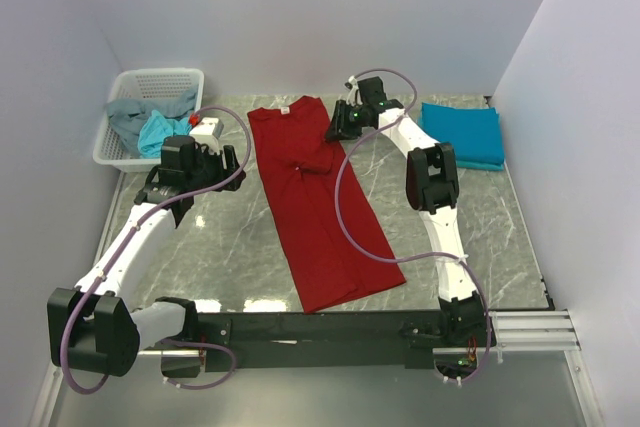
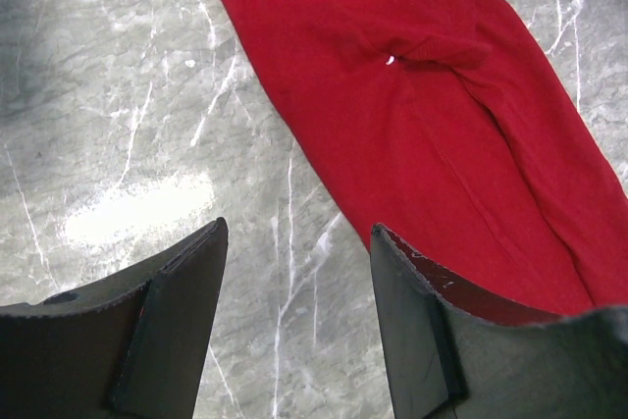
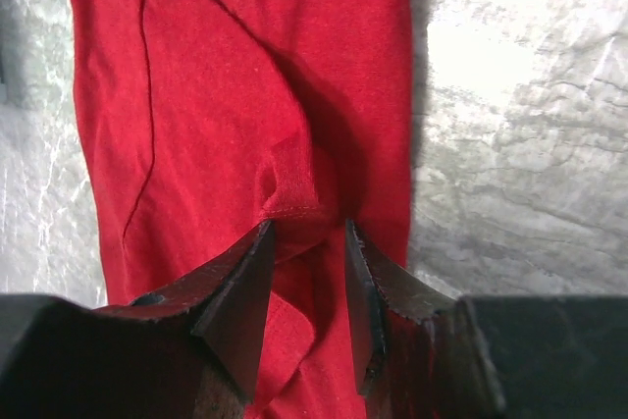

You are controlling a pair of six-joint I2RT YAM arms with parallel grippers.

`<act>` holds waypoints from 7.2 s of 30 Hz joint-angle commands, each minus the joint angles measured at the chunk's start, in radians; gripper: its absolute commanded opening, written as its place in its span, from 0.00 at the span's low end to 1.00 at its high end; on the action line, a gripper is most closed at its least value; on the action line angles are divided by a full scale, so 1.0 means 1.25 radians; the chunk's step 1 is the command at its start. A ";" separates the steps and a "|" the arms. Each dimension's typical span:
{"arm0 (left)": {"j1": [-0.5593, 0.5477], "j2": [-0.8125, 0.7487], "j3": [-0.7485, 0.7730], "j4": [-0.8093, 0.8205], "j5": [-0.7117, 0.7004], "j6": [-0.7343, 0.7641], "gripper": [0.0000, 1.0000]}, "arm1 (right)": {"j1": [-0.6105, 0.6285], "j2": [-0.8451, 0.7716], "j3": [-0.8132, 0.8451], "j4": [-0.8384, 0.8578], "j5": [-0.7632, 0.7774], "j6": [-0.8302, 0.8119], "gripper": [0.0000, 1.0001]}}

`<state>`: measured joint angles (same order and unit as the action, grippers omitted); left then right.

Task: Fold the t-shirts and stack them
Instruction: Fold the tshirt

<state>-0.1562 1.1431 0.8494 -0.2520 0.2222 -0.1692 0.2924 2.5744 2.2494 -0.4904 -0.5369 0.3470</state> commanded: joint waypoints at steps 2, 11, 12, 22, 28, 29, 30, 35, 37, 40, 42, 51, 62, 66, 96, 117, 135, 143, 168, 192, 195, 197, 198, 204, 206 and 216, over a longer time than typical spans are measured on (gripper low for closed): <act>0.000 -0.001 0.035 0.016 0.019 0.013 0.66 | 0.009 -0.051 0.018 0.017 -0.007 -0.009 0.42; 0.000 -0.004 0.032 0.016 0.017 0.011 0.66 | 0.018 -0.062 0.016 0.033 -0.045 -0.004 0.42; 0.000 -0.003 0.033 0.016 0.019 0.014 0.66 | 0.019 -0.068 0.016 0.035 -0.045 -0.004 0.43; 0.000 -0.003 0.033 0.016 0.019 0.013 0.66 | 0.019 -0.048 0.040 0.025 -0.002 -0.011 0.45; 0.000 0.002 0.034 0.015 0.016 0.013 0.66 | 0.016 -0.041 0.051 0.023 0.020 -0.011 0.42; 0.000 0.002 0.032 0.015 0.017 0.013 0.66 | 0.015 -0.043 0.050 0.023 0.026 -0.016 0.40; 0.000 0.003 0.033 0.016 0.017 0.013 0.66 | 0.015 -0.052 0.047 0.025 0.039 -0.020 0.36; 0.000 0.006 0.036 0.015 0.021 0.013 0.66 | 0.010 -0.074 0.042 0.022 0.085 -0.052 0.20; 0.000 0.006 0.035 0.016 0.021 0.013 0.66 | 0.010 -0.081 0.041 0.020 0.093 -0.058 0.16; 0.000 0.005 0.036 0.016 0.022 0.013 0.66 | 0.008 -0.087 0.043 0.018 0.107 -0.066 0.14; 0.000 0.003 0.035 0.016 0.021 0.013 0.66 | 0.009 -0.091 0.043 0.016 0.109 -0.070 0.14; 0.000 0.005 0.035 0.015 0.023 0.013 0.66 | 0.014 -0.132 0.030 0.008 0.184 -0.124 0.15; 0.000 0.002 0.035 0.014 0.022 0.013 0.66 | 0.021 -0.156 0.031 0.005 0.312 -0.184 0.24; 0.000 0.003 0.035 0.014 0.025 0.013 0.66 | 0.015 -0.153 0.031 0.000 0.287 -0.189 0.25; -0.003 0.011 0.035 0.013 0.022 0.013 0.66 | -0.045 0.036 0.046 0.040 0.000 0.027 0.45; -0.003 0.021 0.038 0.013 0.027 0.014 0.66 | -0.046 0.029 0.007 0.014 0.032 0.073 0.45; -0.004 0.019 0.035 0.010 0.022 0.013 0.66 | -0.062 0.023 0.009 0.055 -0.005 0.109 0.33; -0.004 0.018 0.035 0.010 0.021 0.014 0.66 | -0.074 -0.004 0.019 0.057 0.006 0.089 0.13; -0.005 0.032 0.038 0.008 0.012 0.013 0.66 | -0.076 0.067 0.034 0.093 -0.088 0.163 0.47; -0.006 0.029 0.037 0.008 0.012 0.015 0.66 | -0.069 0.078 0.007 0.121 -0.123 0.229 0.35; -0.006 0.029 0.036 0.006 0.011 0.015 0.66 | -0.077 0.075 0.006 0.127 -0.129 0.232 0.29; -0.006 0.030 0.037 0.006 0.010 0.015 0.66 | -0.079 0.068 0.004 0.130 -0.128 0.232 0.26; -0.006 0.030 0.037 0.006 0.011 0.015 0.66 | -0.084 0.067 0.001 0.132 -0.131 0.232 0.21; -0.006 0.030 0.037 0.006 0.009 0.015 0.66 | -0.093 0.055 -0.004 0.143 -0.136 0.228 0.09; -0.009 0.030 0.037 0.006 0.008 0.015 0.66 | -0.096 0.049 -0.003 0.146 -0.139 0.228 0.07; -0.008 0.030 0.037 0.006 0.008 0.014 0.66 | -0.109 0.023 -0.005 0.159 -0.153 0.224 0.00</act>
<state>-0.1616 1.1904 0.8532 -0.2535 0.2344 -0.1692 0.1642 2.6617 2.2490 -0.3317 -0.7052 0.6312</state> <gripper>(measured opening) 0.662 0.012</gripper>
